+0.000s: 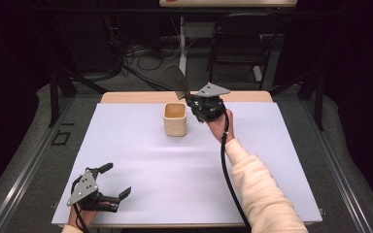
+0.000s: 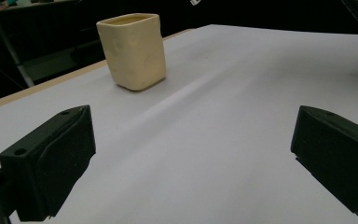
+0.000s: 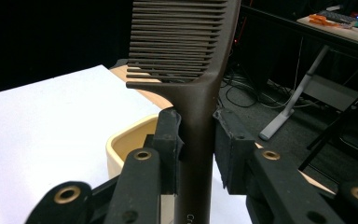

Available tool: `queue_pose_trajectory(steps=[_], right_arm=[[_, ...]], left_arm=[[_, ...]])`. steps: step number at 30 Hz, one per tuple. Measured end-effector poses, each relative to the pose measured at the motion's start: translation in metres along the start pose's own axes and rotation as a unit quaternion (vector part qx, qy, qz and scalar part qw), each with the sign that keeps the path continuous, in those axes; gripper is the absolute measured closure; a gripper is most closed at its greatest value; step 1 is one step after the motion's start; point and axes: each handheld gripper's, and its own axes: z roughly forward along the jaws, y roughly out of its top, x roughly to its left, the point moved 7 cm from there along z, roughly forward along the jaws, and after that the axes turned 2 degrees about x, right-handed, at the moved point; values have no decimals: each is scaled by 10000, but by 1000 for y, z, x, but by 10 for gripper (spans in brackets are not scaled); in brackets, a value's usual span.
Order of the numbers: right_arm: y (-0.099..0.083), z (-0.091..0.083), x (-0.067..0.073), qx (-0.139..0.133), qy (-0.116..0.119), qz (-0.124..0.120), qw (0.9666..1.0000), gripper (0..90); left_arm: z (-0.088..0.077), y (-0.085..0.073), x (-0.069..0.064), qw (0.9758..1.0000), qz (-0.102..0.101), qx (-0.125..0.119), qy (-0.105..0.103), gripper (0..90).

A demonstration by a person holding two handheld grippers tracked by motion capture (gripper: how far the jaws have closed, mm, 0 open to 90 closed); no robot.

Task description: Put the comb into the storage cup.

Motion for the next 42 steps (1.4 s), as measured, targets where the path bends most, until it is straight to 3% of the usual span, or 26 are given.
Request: queue_pose_trajectory(steps=[42], right_arm=[[18,17,7,-222,41,-58,9997,723]], left_arm=[[-1,1,0,10000,13,-36,-8,0]])
